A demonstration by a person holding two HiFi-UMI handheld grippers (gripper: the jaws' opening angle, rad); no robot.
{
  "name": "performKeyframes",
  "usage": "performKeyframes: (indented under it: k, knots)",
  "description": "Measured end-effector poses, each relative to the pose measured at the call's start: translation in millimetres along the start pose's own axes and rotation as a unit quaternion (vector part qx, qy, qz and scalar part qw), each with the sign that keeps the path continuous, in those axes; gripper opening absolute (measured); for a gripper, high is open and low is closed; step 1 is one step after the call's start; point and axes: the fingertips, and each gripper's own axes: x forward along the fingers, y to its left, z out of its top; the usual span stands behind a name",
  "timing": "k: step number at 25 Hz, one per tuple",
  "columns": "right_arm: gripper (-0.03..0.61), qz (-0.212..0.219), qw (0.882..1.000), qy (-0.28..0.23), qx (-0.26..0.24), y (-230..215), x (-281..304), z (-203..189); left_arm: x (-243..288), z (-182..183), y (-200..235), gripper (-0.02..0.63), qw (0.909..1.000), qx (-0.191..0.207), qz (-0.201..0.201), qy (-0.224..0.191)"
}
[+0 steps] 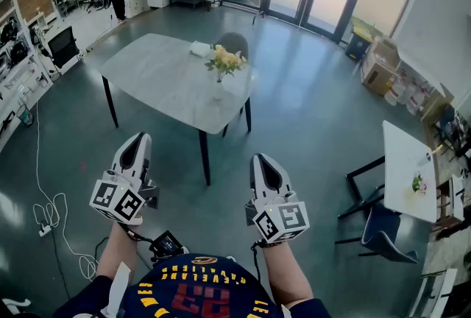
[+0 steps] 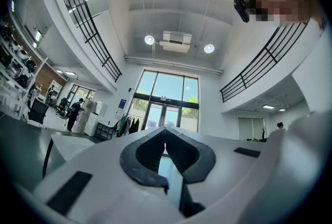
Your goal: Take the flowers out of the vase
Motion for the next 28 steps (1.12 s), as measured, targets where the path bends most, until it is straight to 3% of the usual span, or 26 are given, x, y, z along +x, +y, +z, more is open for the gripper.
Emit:
performKeyframes:
  k: [9, 15, 21, 28]
  knots:
    - [0.006, -0.01, 1.0, 0.005, 0.022, -50, -12, -5, 7, -45, -23, 0.003, 0.999, -0.003, 0.025, 0.037]
    - [0.008, 0.018, 0.998, -0.001, 0.067, -64, -12, -20, -3, -58, -33, 0.003, 0.9975, 0.007, 0.046, 0.053]
    - [0.008, 0.024, 0.996, 0.017, 0.079, -65, 5, -36, -4, -61, -16, 0.003, 0.9958, 0.007, 0.068, 0.061]
    - [0.008, 0.022, 0.997, 0.036, 0.068, -56, 45, -51, 32, -70, 22, 0.003, 0.9965, -0.027, 0.051, 0.061]
